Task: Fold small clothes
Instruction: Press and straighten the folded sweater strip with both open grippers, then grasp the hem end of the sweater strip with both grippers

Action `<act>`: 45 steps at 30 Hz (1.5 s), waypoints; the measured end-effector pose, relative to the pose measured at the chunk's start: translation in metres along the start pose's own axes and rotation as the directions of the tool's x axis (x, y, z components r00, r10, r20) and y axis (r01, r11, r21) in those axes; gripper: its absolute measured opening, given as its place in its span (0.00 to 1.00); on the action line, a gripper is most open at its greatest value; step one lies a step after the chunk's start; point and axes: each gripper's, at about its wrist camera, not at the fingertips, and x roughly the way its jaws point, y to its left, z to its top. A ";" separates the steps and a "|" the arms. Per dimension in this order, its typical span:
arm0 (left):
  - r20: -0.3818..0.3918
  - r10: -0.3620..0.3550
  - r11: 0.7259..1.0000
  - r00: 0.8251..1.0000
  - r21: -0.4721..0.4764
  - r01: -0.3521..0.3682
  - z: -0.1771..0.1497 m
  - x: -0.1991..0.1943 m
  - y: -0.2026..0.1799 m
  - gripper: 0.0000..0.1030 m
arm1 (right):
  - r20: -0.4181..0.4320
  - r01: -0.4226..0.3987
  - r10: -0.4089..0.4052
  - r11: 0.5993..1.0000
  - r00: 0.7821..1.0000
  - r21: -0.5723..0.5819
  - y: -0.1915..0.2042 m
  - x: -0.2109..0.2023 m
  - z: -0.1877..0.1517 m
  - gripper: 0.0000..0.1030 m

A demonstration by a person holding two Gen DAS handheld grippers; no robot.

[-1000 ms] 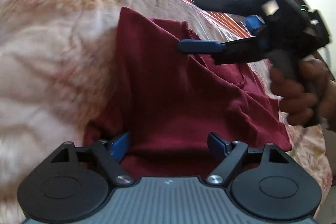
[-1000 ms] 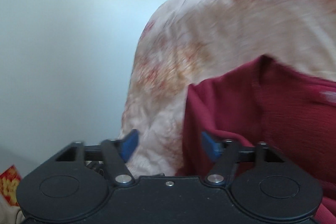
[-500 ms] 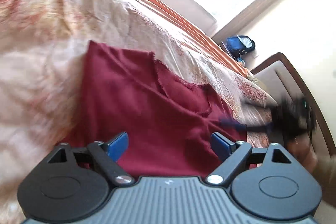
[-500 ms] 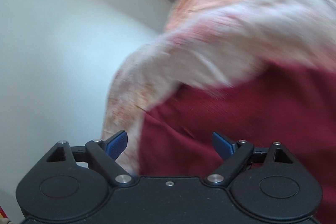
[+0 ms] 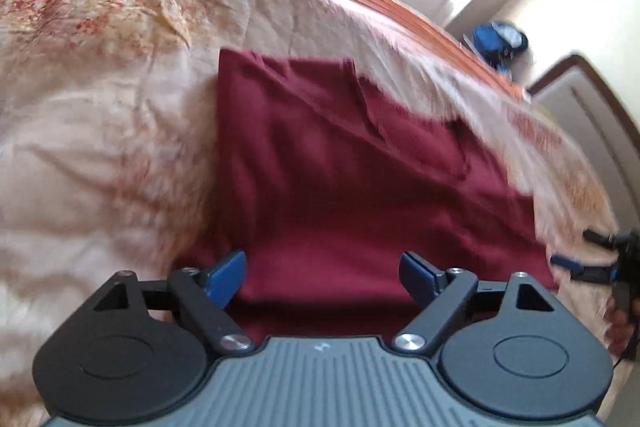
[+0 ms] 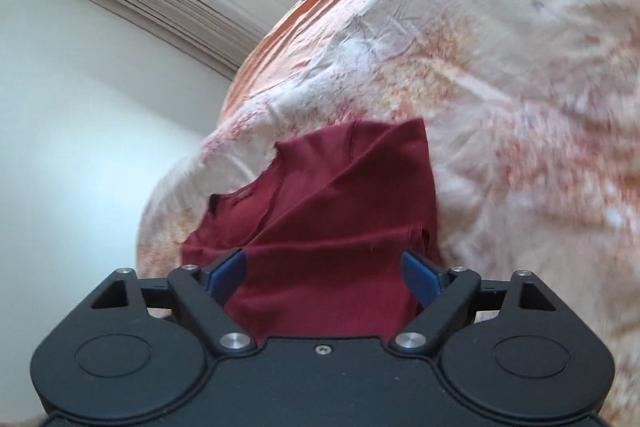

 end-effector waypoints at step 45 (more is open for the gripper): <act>-0.327 -0.002 0.993 0.945 -0.116 -0.038 -0.199 -0.121 0.017 0.65 | -0.292 0.107 -0.061 0.984 0.954 0.145 0.006 -0.095 -0.264 0.41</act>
